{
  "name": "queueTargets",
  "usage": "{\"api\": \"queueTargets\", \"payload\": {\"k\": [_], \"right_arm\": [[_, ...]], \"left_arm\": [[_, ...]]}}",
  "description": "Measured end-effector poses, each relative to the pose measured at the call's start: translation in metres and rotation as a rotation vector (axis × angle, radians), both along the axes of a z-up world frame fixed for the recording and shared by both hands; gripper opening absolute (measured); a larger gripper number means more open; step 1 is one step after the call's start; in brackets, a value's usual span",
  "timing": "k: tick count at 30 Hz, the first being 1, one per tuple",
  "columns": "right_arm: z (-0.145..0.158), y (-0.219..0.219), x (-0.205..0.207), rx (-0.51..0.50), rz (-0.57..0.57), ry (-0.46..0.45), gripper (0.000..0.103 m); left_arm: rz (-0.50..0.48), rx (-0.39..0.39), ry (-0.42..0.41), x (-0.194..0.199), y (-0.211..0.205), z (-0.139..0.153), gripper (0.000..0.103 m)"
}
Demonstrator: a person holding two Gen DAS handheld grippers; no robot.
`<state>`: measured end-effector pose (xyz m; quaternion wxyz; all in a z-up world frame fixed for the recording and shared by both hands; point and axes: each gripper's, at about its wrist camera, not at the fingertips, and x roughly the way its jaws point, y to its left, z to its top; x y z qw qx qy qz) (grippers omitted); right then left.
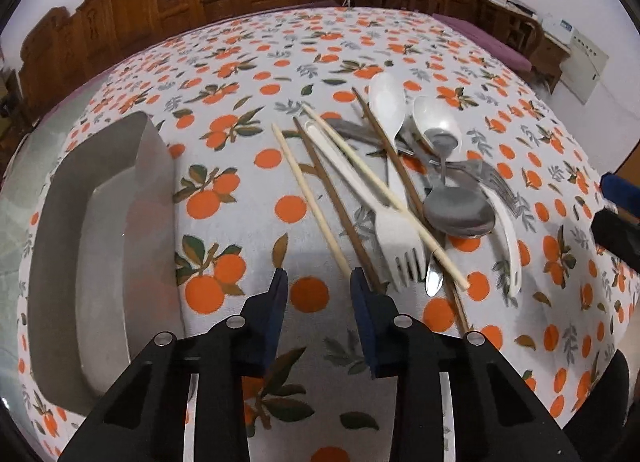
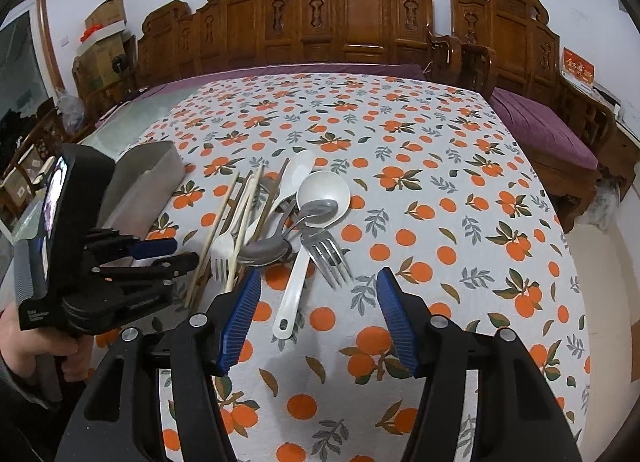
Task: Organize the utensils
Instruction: 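Close the left gripper on a single wooden chopstick in the pile, then grasp a second wooden chopstick with the right gripper while the left lifts its chopstick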
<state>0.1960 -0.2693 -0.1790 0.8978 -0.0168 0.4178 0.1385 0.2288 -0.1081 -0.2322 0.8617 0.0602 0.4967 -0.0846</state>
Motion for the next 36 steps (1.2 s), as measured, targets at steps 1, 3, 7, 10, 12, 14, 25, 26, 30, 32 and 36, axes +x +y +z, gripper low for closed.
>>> {"api": "queueTargets", "payload": {"k": [1, 3, 7, 10, 12, 14, 25, 26, 30, 32, 36], "right_arm": [[-0.001, 0.001, 0.0, -0.002, 0.001, 0.001, 0.062], [-0.002, 0.002, -0.001, -0.008, 0.002, 0.002, 0.062], [-0.004, 0.004, -0.001, -0.022, 0.006, 0.002, 0.062], [-0.006, 0.005, -0.001, -0.028, 0.006, 0.006, 0.062], [-0.007, 0.005, 0.0, -0.03, 0.006, 0.007, 0.062], [-0.007, 0.005, -0.001, -0.031, 0.006, 0.008, 0.062], [-0.009, 0.007, -0.002, -0.032, 0.014, 0.01, 0.062], [-0.008, 0.008, -0.003, -0.026, 0.019, 0.007, 0.062], [-0.012, 0.016, -0.002, -0.004, 0.049, 0.013, 0.053], [-0.016, 0.025, -0.002, 0.004, 0.074, 0.019, 0.045], [-0.023, 0.047, 0.0, 0.027, 0.126, 0.027, 0.036]], "left_arm": [[-0.002, 0.003, -0.003, 0.0, -0.001, 0.0, 0.031], [-0.004, 0.004, -0.003, 0.001, -0.003, 0.0, 0.031], [-0.009, 0.012, -0.007, 0.004, -0.006, -0.001, 0.031], [-0.005, -0.011, -0.006, 0.006, -0.006, 0.0, 0.031], [0.0, 0.002, 0.002, 0.009, -0.006, -0.003, 0.031], [0.002, 0.007, 0.009, 0.011, -0.006, -0.005, 0.032], [0.036, -0.02, 0.032, 0.004, 0.011, -0.005, 0.004], [0.035, -0.03, 0.028, 0.002, 0.014, -0.003, 0.004], [0.025, -0.056, -0.003, -0.009, 0.021, 0.009, 0.004], [0.023, -0.071, -0.015, -0.015, 0.026, 0.015, 0.004], [0.025, -0.107, -0.033, -0.023, 0.037, 0.026, 0.004]]}}
